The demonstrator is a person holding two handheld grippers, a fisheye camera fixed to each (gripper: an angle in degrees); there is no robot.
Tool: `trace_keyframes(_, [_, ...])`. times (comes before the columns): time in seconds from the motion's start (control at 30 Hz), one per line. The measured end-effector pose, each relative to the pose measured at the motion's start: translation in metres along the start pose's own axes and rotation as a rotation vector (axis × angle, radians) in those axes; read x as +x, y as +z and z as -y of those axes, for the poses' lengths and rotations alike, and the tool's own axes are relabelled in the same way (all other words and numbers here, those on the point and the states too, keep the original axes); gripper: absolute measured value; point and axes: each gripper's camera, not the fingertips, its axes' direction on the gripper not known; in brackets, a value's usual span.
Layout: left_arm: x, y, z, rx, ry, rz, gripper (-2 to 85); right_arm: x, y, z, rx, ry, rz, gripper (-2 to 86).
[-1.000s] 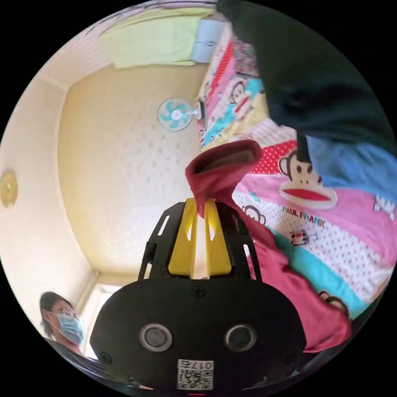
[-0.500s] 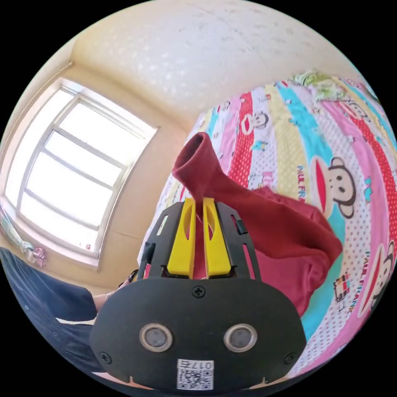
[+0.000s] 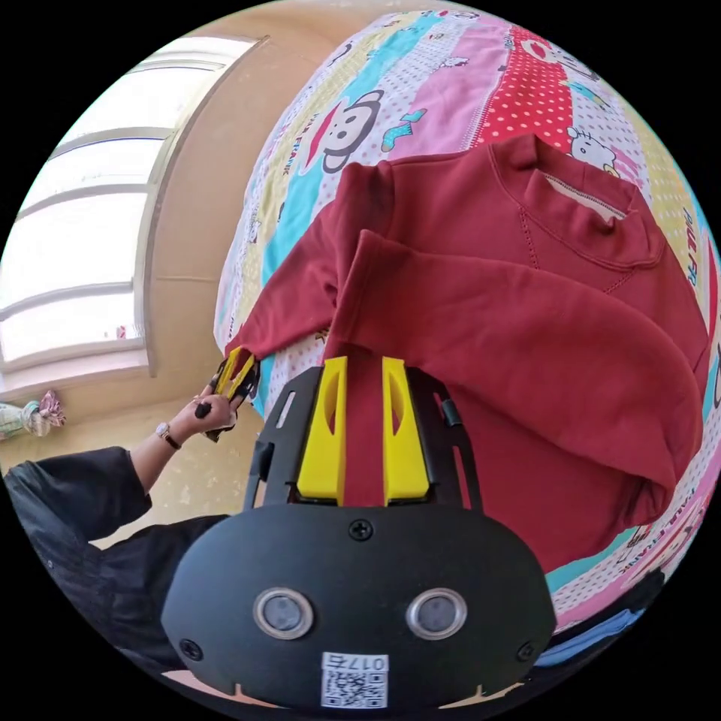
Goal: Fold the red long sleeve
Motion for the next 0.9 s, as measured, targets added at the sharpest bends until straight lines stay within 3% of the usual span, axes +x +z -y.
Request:
trace_keyframes(0.1, [0.010,-0.006,0.001,-0.027,0.065,-0.062,1.3,0.014,-0.016,-0.016,0.033,0.047,-0.055,7.0])
trace_keyframes(0.27, [0.072,-0.006,-0.010,-0.152,0.329,-0.383,0.1,0.054,-0.051,-0.045,0.180,0.232,-0.156,6.5])
trace_keyframes(0.37, [0.126,0.011,-0.035,-0.300,0.557,-0.240,0.1,0.072,-0.056,-0.051,0.241,0.303,-0.173,6.6])
trace_keyframes(0.47, [0.162,0.041,-0.081,-0.445,0.792,-0.052,0.3,0.074,-0.039,-0.034,0.275,0.283,-0.063,7.1])
trace_keyframes(0.57, [0.165,0.061,-0.126,-0.539,0.942,0.041,0.6,0.055,-0.011,-0.001,0.272,0.244,-0.045,9.4])
trace_keyframes(0.73, [0.120,0.056,-0.146,-0.575,0.960,0.034,0.9,0.032,0.043,0.054,0.133,0.196,-0.142,12.1])
trace_keyframes(0.8, [0.098,0.045,-0.141,-0.561,0.943,0.033,0.8,0.045,0.091,0.075,-0.137,0.251,-0.268,11.0])
trace_keyframes(0.9, [0.066,0.027,-0.130,-0.573,0.945,0.028,0.6,0.044,0.090,0.083,-0.179,0.205,-0.355,7.2])
